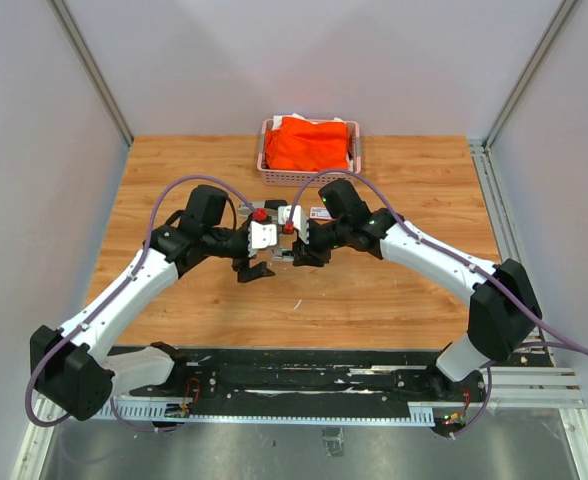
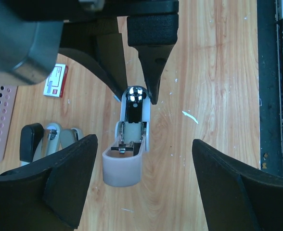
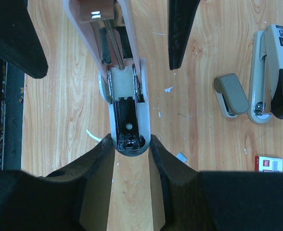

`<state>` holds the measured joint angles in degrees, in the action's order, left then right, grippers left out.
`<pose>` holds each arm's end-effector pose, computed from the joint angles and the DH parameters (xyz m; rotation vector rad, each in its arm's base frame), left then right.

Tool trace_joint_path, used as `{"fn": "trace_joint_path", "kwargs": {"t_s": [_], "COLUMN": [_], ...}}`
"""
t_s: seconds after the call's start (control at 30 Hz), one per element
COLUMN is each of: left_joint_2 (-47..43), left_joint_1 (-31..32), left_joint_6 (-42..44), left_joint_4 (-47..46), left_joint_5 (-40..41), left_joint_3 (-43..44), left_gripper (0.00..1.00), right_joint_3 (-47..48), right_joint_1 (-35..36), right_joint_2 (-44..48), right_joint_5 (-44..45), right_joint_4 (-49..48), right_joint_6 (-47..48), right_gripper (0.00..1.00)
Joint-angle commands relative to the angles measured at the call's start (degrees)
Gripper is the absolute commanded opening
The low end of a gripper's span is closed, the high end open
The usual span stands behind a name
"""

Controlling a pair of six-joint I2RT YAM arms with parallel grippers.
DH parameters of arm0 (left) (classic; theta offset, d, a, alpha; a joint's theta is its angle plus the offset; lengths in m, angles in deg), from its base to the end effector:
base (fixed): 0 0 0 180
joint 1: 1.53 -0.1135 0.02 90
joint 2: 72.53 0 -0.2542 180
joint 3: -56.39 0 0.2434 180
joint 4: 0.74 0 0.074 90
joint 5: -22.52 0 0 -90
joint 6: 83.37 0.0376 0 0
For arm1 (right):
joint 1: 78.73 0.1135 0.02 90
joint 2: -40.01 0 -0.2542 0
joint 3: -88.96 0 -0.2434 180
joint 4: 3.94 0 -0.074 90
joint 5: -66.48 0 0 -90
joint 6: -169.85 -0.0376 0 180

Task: Unload the staples from the stapler
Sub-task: Place the stapler at the center of the board.

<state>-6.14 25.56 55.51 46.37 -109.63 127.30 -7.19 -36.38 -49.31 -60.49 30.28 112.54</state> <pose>0.1985 -0.1299 0.2967 1.5958 1.4578 -0.6296 0.2356 0.2453 0.2780 -1.6099 1.5308 0.8179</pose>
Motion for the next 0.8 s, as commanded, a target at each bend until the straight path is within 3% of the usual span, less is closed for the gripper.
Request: {"fn": "trace_joint_path", "kwargs": {"t_s": [0.0, 0.17, 0.47, 0.77], "left_joint_2": [0.4, 0.5, 2.6, 3.0], "left_joint_1": [1.1, 1.4, 2.5, 2.4], "left_joint_6": [-2.0, -4.3, -3.7, -5.8], "left_joint_4": [-3.2, -6.3, -4.9, -6.6], "left_joint_5": [1.4, 3.5, 5.0, 5.0], "left_joint_3": [-0.6, -1.1, -0.4, -0.4], "left_gripper": [0.81, 0.71, 0.71, 0.58], "right_joint_3": [-0.2, -0.2, -0.1, -0.4], "right_joint_1": [0.2, 0.2, 0.2, 0.3], "right_joint_2": [0.0, 0.0, -0.1, 0.0], "right_joint_5": [-0.5, -0.5, -0.9, -0.6], "right_joint_4": [-0.8, -0.8, -0.8, -0.8], "right_joint_6": [-0.9, -1.0, -1.0, -0.7], "right_gripper": [0.17, 0.17, 0.17, 0.17]}}
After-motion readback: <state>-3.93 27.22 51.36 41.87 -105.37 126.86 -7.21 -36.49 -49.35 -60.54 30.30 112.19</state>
